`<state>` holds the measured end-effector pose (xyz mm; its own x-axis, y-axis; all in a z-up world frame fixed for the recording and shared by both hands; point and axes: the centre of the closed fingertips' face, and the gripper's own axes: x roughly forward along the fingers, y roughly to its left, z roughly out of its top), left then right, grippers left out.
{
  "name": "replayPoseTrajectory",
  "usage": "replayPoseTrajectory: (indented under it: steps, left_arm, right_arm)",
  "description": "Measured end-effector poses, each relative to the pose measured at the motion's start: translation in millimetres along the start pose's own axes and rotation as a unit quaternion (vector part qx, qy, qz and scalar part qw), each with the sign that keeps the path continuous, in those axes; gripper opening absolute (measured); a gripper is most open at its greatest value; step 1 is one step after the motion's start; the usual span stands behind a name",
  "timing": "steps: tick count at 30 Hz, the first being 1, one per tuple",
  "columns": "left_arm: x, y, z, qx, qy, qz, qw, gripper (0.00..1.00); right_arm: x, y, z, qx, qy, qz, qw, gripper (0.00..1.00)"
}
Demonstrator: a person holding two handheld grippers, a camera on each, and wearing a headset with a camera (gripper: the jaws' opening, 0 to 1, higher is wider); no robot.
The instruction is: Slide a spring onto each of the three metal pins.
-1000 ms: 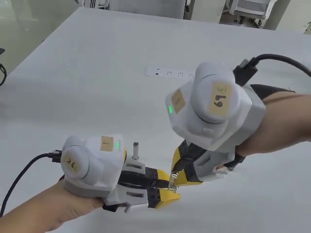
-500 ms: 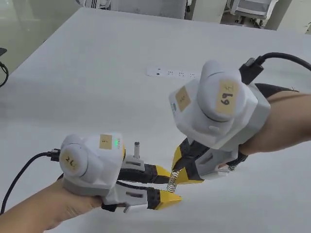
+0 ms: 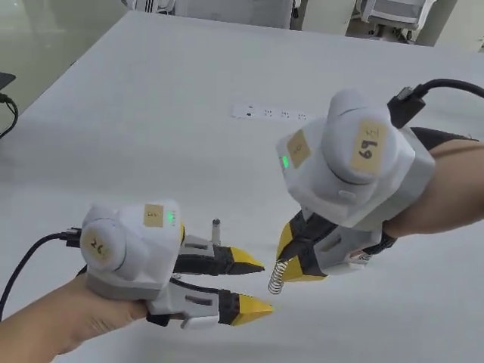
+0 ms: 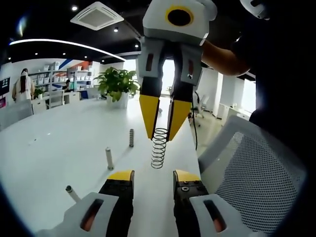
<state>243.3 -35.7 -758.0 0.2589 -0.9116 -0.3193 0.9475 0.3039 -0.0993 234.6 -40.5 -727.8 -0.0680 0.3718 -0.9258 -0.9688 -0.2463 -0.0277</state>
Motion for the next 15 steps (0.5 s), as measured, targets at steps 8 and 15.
replayPoseTrajectory:
  steps: [8, 15]
  left_arm:
    - [-16.3, 8.3, -3.4, -0.008, 0.005, 0.026, 0.9996, 0.32]
    - [-23.6, 12.2, -2.3, -0.013, 0.002, 0.038, 0.9992, 0.38]
  right_arm:
    - [-2.5, -5.3, -3.0, 0.007, -0.007, -0.011, 0.9999, 0.06]
    - [-3.7, -6.9, -11.8, 0.016, -0.003, -0.012, 0.9998, 0.06]
